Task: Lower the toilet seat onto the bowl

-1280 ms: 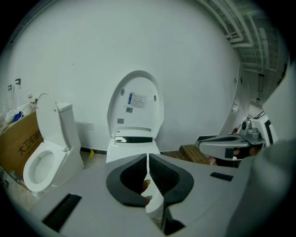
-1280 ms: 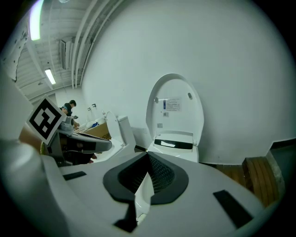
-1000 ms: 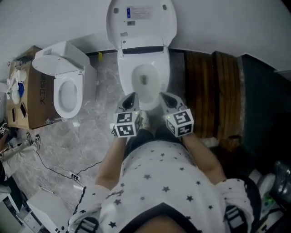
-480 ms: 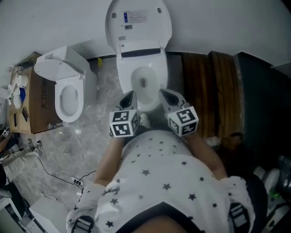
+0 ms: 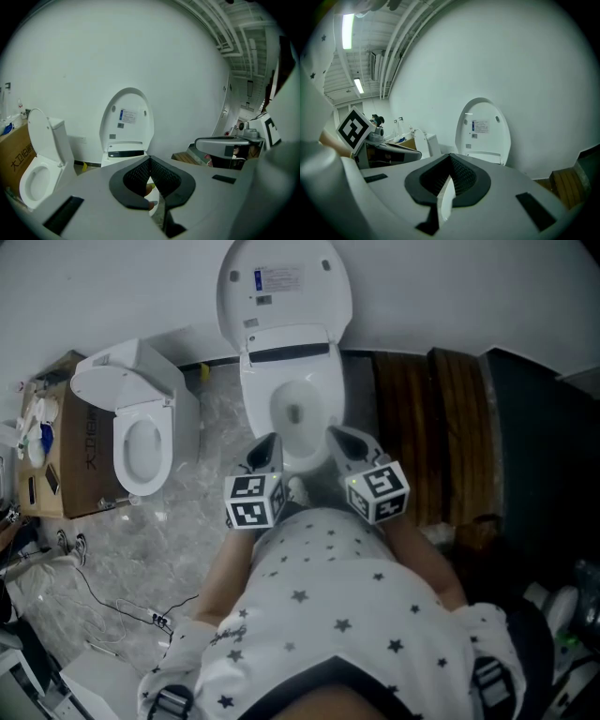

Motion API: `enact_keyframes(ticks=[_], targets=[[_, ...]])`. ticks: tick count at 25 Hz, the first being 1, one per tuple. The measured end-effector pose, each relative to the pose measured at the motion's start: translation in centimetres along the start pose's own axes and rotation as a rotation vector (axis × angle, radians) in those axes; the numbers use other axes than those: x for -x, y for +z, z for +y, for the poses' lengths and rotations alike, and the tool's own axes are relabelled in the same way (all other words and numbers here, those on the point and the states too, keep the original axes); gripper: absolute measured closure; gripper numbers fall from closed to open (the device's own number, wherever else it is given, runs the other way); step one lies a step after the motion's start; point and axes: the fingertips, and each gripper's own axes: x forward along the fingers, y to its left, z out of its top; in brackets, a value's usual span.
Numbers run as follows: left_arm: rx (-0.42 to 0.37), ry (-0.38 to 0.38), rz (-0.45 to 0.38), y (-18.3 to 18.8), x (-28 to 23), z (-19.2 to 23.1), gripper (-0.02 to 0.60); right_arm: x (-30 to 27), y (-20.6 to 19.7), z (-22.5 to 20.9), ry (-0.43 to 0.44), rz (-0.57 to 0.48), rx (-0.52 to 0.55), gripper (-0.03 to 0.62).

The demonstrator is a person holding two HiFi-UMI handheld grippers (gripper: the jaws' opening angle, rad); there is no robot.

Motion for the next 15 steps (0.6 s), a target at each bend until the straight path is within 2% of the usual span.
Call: enact_keyframes(ticks=[15], targets=[[0.011, -0.013, 0.012, 0.7, -0.9, -0.8, 0.581, 0.5, 0.6, -1.2, 0.018, 0.012, 0.007, 0.589]])
